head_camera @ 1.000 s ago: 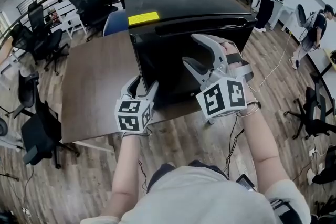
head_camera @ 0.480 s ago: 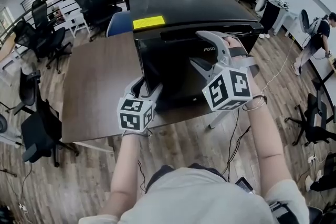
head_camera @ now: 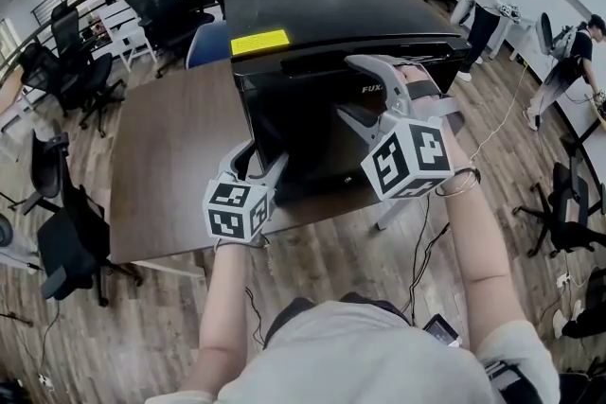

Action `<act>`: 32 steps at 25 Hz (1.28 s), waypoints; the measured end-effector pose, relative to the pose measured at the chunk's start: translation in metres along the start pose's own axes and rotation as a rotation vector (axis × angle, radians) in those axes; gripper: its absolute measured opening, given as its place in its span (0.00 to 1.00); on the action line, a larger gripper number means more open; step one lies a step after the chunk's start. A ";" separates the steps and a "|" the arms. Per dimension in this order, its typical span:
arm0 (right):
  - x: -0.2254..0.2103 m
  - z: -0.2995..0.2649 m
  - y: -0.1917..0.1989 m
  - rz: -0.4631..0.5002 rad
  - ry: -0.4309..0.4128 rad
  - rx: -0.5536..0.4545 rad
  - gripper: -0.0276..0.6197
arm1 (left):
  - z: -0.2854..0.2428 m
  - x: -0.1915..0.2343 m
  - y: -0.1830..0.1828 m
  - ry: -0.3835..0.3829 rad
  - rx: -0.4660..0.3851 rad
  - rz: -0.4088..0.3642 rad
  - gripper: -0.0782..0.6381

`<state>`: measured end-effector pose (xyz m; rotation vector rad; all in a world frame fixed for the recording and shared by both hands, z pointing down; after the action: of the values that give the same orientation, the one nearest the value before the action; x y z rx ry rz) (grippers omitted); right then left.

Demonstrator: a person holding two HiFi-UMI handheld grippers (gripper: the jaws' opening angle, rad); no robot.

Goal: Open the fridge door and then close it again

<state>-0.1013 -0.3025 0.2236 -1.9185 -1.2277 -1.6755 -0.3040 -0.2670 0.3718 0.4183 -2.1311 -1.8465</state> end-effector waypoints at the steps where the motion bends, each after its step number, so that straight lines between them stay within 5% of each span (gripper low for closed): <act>1: 0.000 0.000 0.000 0.000 0.001 0.000 0.51 | 0.000 0.000 0.000 0.001 -0.003 0.000 0.46; 32: 0.001 0.003 -0.003 -0.023 0.027 0.020 0.50 | 0.004 -0.004 -0.001 -0.035 -0.005 0.022 0.45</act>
<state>-0.1016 -0.2986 0.2233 -1.8715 -1.2566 -1.6886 -0.3018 -0.2617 0.3699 0.3622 -2.1449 -1.8594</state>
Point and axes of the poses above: the fingertips, and each gripper's own axes: z backward along the fingers, x to its left, y out of its underside, the point moved 10 cm from there along z, backward along the fingers, and after that the axes turned 5 degrees about -x, right-handed, at the moved point
